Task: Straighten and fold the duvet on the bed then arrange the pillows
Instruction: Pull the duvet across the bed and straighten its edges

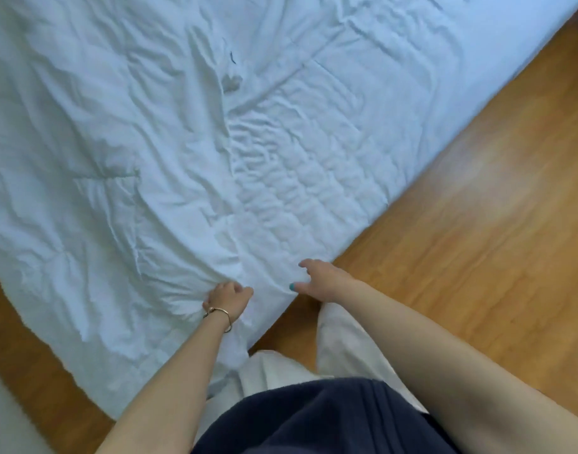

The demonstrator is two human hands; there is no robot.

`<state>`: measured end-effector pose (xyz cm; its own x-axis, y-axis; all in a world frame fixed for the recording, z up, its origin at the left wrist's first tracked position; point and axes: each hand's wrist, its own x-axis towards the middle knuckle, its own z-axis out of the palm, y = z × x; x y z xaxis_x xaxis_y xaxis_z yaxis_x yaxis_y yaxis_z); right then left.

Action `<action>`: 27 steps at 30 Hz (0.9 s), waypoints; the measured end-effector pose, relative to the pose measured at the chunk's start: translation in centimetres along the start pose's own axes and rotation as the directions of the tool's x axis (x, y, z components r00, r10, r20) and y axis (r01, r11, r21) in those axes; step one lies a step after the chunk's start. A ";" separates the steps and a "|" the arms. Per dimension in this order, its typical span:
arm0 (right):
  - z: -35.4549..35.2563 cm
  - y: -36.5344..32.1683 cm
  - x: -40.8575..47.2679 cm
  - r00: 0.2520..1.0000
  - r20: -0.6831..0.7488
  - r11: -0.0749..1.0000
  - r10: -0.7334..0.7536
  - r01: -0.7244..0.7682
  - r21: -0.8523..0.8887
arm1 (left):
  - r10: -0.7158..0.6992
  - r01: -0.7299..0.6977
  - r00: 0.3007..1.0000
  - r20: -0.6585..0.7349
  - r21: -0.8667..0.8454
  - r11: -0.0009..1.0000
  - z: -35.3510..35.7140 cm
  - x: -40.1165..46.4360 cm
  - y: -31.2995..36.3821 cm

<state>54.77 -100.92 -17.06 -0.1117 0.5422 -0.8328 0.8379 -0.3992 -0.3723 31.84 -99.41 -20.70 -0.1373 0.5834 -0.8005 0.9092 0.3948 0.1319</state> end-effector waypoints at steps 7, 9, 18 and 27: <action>-16.3 -2.9 4.2 0.983 0.050 0.905 -0.175 0.181 -0.385 | -0.015 -0.017 0.996 -0.088 -0.353 0.935 -5.8 -0.4 9.7; -18.4 -4.1 5.3 0.978 0.066 0.878 -0.196 0.205 -0.432 | -0.018 -0.034 0.991 -0.131 -0.388 0.921 -7.3 0.1 11.5; -23.1 -5.3 11.9 0.978 0.103 0.906 -0.179 0.205 -0.371 | -0.139 0.118 0.927 -0.347 -0.082 0.990 -15.1 11.7 15.3; -27.1 -4.0 19.0 0.987 0.098 0.980 -0.125 0.138 -0.143 | -0.162 0.194 0.820 -0.549 0.001 0.981 -15.8 21.3 15.3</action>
<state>63.74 -68.96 -20.26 -0.2675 0.5123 -0.8161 0.8822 -0.2103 -0.4213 36.61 -69.69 -26.47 -0.4755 0.8042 -0.3565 0.8655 0.5002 -0.0262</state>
